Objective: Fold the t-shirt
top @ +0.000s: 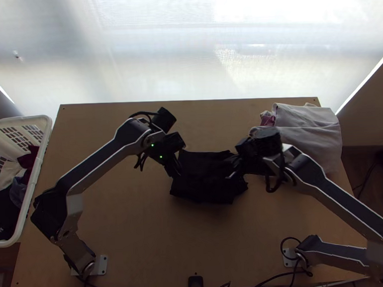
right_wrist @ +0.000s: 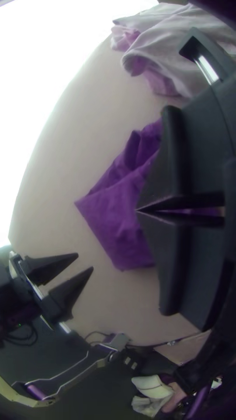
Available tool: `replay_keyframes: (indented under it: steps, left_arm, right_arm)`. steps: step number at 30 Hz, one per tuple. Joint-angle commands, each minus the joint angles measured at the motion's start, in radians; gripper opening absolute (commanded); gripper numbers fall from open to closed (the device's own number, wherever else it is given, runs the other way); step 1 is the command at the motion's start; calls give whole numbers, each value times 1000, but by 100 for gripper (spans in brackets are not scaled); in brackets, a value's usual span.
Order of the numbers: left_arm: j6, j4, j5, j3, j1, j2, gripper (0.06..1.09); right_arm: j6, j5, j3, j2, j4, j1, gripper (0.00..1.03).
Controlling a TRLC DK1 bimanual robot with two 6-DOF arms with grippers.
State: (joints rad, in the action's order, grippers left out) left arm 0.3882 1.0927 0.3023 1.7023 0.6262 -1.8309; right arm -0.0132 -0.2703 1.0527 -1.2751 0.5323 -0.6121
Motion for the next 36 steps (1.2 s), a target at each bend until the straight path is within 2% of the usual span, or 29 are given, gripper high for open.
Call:
replay_keyframes:
  steps: [1, 3, 6, 8, 11, 15, 24, 28, 36]
  left_arm:
    - [-149, 44, 159, 43, -43, -25, 31]
    - [-180, 41, 198, 43, -34, -28, 22]
    - [-255, 4, 305, 37, -34, -45, 10]
    - [-285, -14, 351, 34, -33, -71, 10]
    - [-310, -53, 371, 14, -19, -105, 10]
    - [-328, -79, 370, -1, -11, -172, 10]
    - [-311, -111, 348, -23, -17, -252, 10]
    - [-302, -126, 325, -36, -19, -254, 10]
    - [-269, -128, 284, -44, -29, -269, 10]
  right_arm:
    - [27, -125, 153, -187, 37, -106, 3]
    - [24, -158, 156, -225, 38, -129, 3]
    - [2, -178, 147, -280, 41, -149, 3]
    - [-2, -207, 138, -323, 41, -149, 3]
    - [-2, -254, 127, -372, 41, -147, 3]
    - [-22, -257, 86, -406, 41, -144, 3]
    - [-103, -256, -13, -398, 43, -34, 3]
    - [-179, -254, -53, -359, 74, 72, 3]
    - [-375, -247, -109, -216, 239, 339, 3]
